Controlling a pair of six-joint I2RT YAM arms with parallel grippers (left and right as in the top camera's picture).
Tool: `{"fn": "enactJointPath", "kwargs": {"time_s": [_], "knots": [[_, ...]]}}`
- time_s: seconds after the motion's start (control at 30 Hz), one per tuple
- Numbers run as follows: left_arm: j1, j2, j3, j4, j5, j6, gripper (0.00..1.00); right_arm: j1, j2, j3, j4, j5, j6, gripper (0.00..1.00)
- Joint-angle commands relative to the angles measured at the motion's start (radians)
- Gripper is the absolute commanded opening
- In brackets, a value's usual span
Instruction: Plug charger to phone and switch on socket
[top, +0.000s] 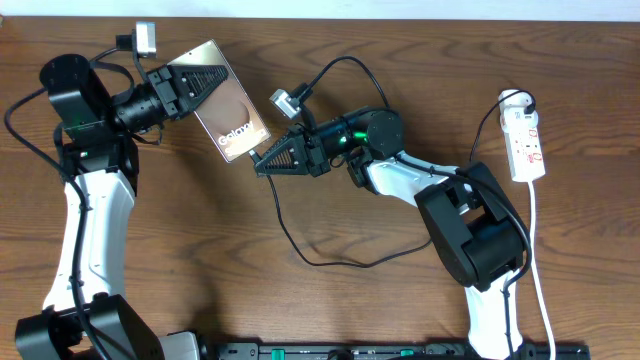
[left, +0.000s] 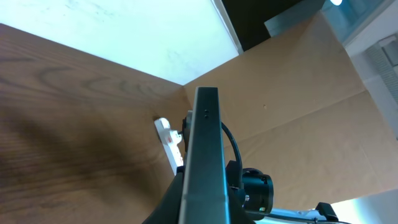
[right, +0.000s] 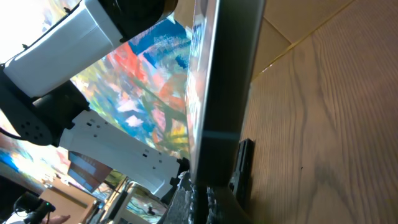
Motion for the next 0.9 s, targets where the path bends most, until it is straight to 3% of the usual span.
{"fn": "enactJointPath", "kwargs": {"time_s": [0.0, 0.87], "knots": [[-0.004, 0.001, 0.015, 0.013, 0.046, 0.017, 0.07, -0.013, -0.006, 0.008, 0.041, 0.047, 0.021, 0.01], [-0.03, 0.002, 0.015, 0.012, 0.046, 0.04, 0.08, -0.002, -0.006, 0.009, 0.041, 0.059, 0.039, 0.01]]}}
